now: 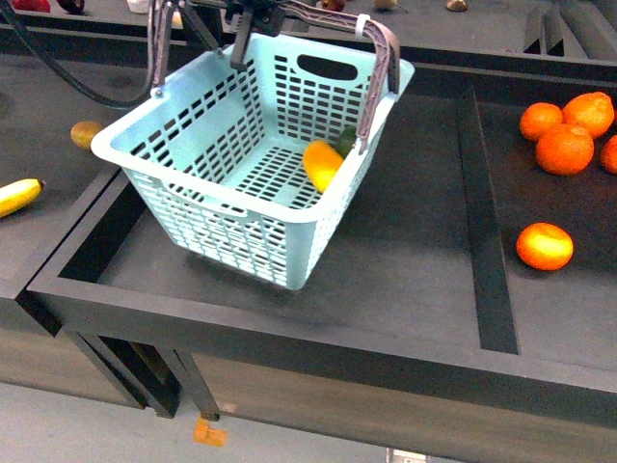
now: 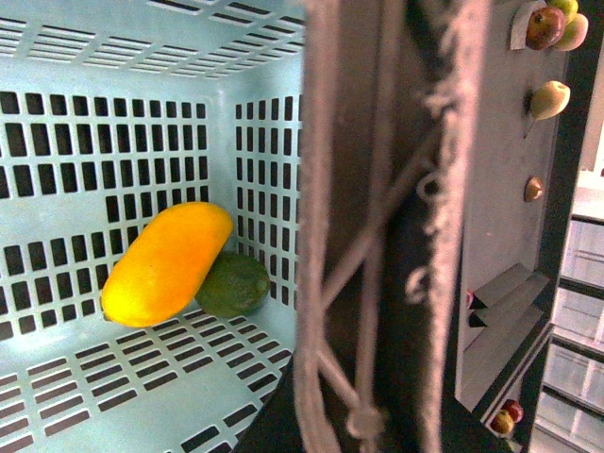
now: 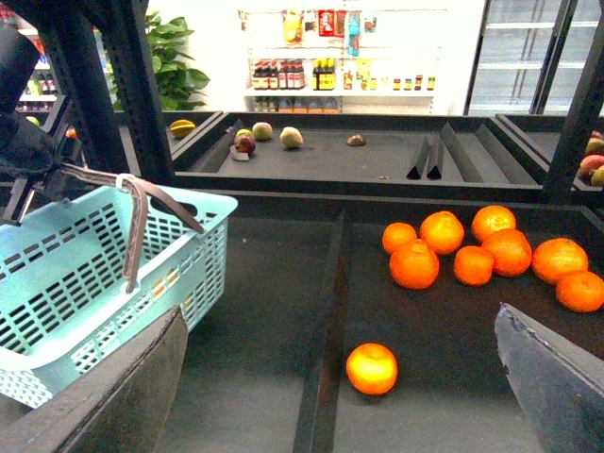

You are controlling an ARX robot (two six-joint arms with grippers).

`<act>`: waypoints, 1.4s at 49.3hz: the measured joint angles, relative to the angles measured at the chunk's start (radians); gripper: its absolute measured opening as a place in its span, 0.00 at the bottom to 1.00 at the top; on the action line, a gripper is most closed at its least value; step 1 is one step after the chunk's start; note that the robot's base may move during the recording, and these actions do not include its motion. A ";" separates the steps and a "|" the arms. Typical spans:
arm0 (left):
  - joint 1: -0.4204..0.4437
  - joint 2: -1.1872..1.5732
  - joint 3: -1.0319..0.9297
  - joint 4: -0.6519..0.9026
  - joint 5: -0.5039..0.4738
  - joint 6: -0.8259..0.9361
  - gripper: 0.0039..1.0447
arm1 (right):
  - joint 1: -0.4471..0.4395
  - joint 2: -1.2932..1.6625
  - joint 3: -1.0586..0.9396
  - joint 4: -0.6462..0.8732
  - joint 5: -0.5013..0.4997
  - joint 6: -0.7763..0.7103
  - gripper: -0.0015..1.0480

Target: Pick mango and avocado into basket

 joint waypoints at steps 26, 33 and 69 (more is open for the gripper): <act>0.012 0.148 0.177 0.002 -0.035 -0.188 0.05 | 0.000 0.000 0.000 0.000 0.000 0.000 0.93; 0.005 0.140 0.144 -0.019 0.000 -0.189 0.29 | 0.000 0.000 0.000 0.000 0.000 0.000 0.93; 0.299 -1.086 -1.547 0.603 0.011 0.296 0.93 | 0.000 0.000 0.000 0.000 0.000 0.000 0.93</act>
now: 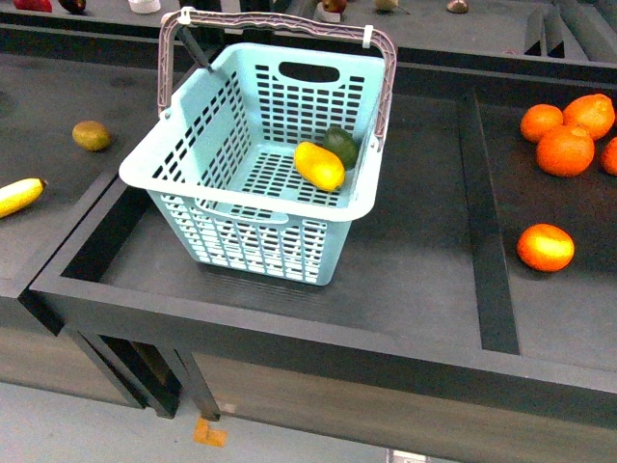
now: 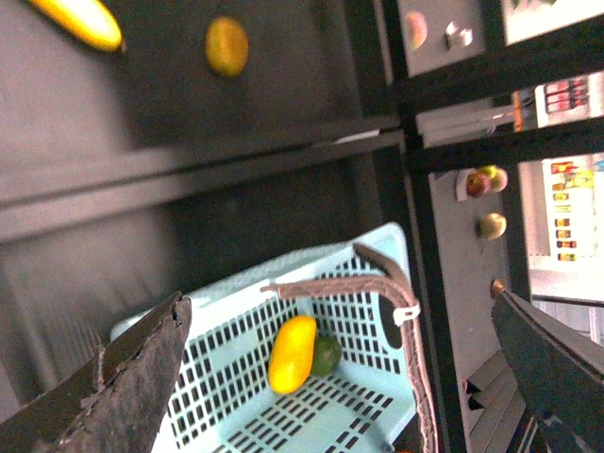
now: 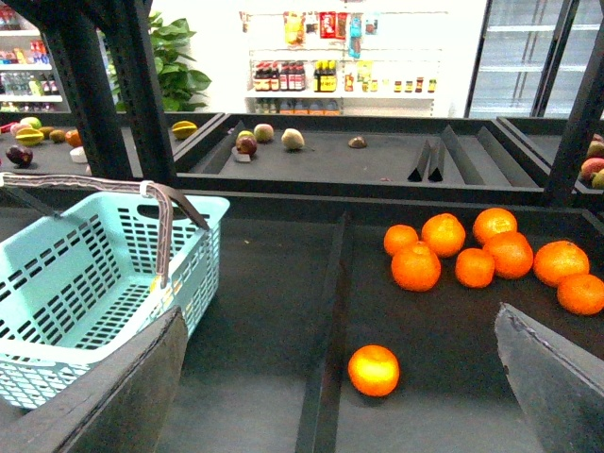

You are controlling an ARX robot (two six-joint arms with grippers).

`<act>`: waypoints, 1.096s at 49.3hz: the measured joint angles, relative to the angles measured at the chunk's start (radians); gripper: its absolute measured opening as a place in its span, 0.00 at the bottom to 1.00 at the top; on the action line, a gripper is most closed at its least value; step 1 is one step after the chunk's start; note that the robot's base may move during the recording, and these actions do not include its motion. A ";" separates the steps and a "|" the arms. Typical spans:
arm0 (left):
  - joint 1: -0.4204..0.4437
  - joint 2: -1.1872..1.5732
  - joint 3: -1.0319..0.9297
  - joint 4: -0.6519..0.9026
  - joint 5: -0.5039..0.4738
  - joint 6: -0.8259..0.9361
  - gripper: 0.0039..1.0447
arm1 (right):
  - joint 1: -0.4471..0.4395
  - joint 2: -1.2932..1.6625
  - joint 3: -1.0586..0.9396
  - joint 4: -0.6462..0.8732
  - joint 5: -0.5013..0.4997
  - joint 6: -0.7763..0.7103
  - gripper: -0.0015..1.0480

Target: Pick mango and avocado into basket

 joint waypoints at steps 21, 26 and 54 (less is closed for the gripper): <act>0.179 -0.415 -0.426 0.479 0.359 0.784 0.73 | 0.000 0.000 0.000 0.000 0.001 0.000 0.93; 0.151 -0.511 -0.606 0.673 0.367 1.085 0.50 | 0.000 0.000 0.000 0.000 0.000 0.000 0.93; 0.011 -0.858 -1.009 0.718 0.233 1.218 0.02 | 0.000 0.000 0.000 0.000 0.000 0.000 0.93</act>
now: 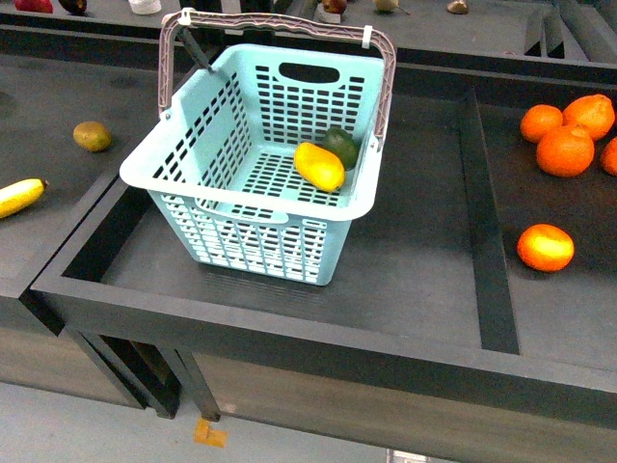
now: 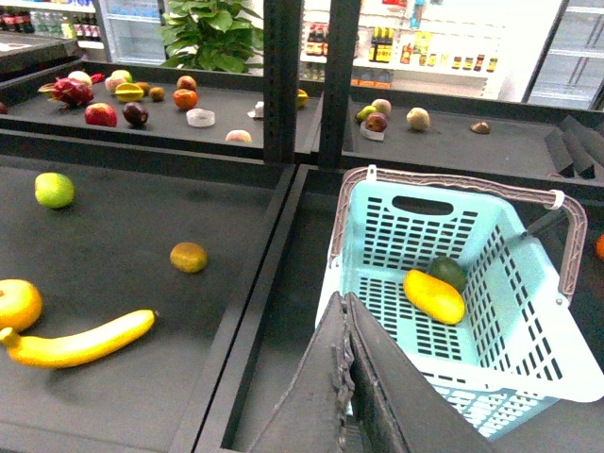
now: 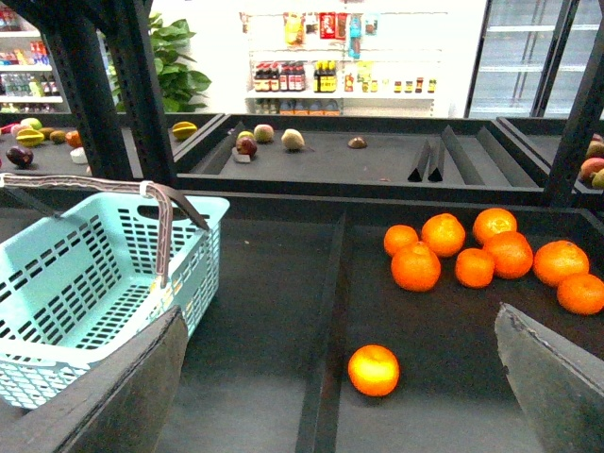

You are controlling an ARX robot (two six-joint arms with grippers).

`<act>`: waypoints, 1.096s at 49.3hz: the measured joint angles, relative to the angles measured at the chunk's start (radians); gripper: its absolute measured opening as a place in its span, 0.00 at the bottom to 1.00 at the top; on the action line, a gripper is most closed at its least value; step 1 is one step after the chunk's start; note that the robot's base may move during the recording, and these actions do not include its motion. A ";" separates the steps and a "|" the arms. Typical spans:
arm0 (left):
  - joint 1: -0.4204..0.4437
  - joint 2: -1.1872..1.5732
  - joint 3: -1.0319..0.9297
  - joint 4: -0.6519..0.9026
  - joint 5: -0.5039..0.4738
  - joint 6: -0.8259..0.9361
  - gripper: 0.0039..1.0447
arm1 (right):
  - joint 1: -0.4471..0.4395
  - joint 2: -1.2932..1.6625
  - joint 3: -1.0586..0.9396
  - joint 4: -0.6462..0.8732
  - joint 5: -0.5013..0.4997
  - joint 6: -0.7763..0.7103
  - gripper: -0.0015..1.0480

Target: Pick mango and avocado into basket

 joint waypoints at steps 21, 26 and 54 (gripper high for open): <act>0.000 -0.255 -0.103 -0.153 -0.002 0.003 0.02 | 0.000 0.000 0.000 0.000 0.000 0.000 0.93; 0.000 -0.295 -0.134 -0.148 -0.002 0.004 0.02 | 0.000 0.000 0.000 0.000 0.000 0.000 0.93; 0.000 -0.616 -0.134 -0.455 -0.002 0.004 0.02 | 0.000 0.000 0.000 0.000 0.000 0.000 0.93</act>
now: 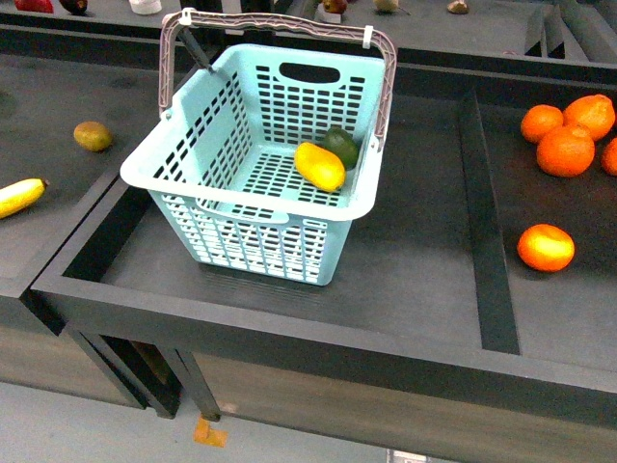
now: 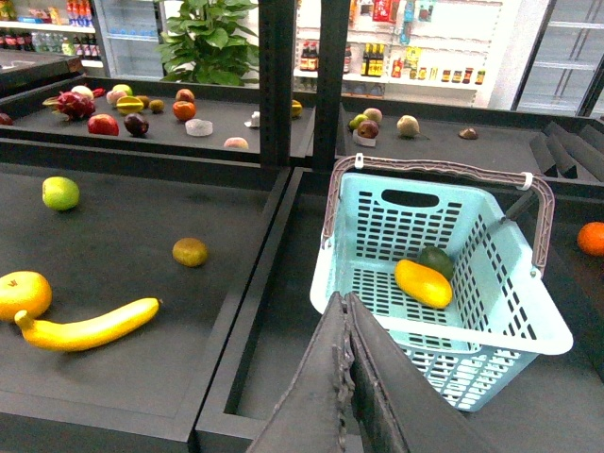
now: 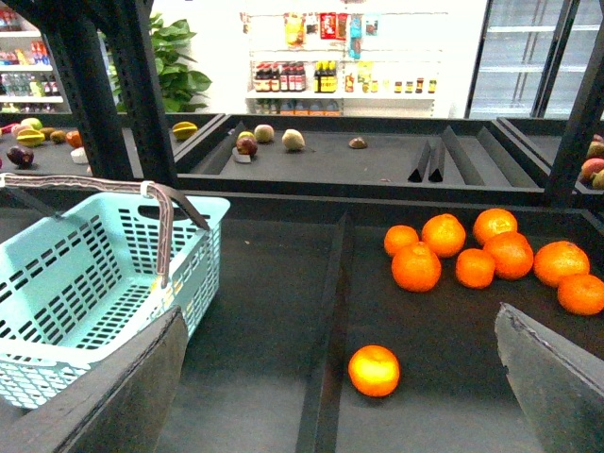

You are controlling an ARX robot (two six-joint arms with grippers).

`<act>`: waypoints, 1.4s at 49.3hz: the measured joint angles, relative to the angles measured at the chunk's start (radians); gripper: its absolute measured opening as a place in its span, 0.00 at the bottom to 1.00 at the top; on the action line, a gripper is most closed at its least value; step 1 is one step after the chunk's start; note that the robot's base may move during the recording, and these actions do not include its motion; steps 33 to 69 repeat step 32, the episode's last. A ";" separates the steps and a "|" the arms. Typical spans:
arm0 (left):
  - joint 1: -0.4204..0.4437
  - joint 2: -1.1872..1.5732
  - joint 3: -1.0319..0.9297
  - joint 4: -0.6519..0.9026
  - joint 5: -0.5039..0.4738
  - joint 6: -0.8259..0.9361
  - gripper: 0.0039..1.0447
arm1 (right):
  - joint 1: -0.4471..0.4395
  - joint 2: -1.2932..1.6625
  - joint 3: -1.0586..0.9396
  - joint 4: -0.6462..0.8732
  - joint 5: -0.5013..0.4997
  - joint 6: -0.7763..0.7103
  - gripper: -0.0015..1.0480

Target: Pick mango and avocado into basket

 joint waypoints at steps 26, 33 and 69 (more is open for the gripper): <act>0.000 -0.208 0.000 -0.215 0.000 0.000 0.02 | 0.000 0.000 0.000 0.000 0.000 0.000 0.93; 0.000 -0.208 0.000 -0.215 0.000 0.000 0.16 | 0.000 0.000 0.000 0.000 0.000 0.000 0.93; 0.000 -0.208 0.000 -0.215 0.000 0.000 0.16 | 0.000 0.000 0.000 0.000 0.000 0.000 0.93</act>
